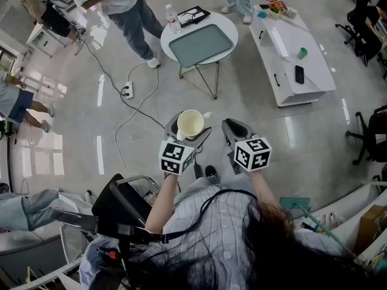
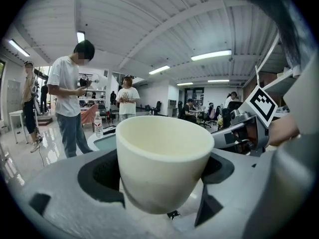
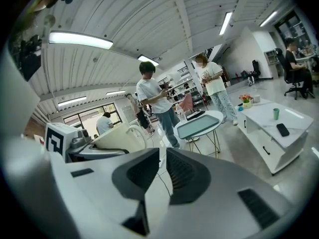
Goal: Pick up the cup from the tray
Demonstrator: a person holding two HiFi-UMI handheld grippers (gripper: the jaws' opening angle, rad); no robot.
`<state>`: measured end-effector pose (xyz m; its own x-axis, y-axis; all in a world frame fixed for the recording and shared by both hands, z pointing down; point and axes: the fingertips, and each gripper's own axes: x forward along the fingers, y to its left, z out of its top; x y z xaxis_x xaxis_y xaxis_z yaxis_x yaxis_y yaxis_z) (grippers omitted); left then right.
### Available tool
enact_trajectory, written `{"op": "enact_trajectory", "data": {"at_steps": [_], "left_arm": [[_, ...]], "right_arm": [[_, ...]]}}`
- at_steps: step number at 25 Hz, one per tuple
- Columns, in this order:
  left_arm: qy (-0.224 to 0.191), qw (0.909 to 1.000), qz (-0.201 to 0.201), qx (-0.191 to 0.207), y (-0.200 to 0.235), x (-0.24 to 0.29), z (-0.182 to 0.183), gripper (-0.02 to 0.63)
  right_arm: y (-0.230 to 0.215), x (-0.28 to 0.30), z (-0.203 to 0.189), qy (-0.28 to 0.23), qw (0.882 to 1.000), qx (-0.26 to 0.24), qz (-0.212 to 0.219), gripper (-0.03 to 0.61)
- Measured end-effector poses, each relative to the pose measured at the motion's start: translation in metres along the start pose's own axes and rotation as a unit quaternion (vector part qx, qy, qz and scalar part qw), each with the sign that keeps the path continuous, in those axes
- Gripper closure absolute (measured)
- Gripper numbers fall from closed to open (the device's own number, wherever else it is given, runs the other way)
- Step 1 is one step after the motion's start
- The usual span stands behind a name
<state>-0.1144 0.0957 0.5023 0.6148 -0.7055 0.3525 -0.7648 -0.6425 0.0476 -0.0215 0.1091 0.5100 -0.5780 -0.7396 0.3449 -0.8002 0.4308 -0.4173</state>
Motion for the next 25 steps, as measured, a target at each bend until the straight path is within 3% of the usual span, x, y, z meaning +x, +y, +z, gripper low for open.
{"op": "enact_trajectory", "data": {"at_steps": [25], "left_arm": [[-0.002, 0.9998, -0.021, 0.003, -0.027, -0.016, -0.01, 0.15]], "right_arm": [[0.012, -0.035, -0.014, -0.012, 1.0, -0.009, -0.012, 0.518]]}}
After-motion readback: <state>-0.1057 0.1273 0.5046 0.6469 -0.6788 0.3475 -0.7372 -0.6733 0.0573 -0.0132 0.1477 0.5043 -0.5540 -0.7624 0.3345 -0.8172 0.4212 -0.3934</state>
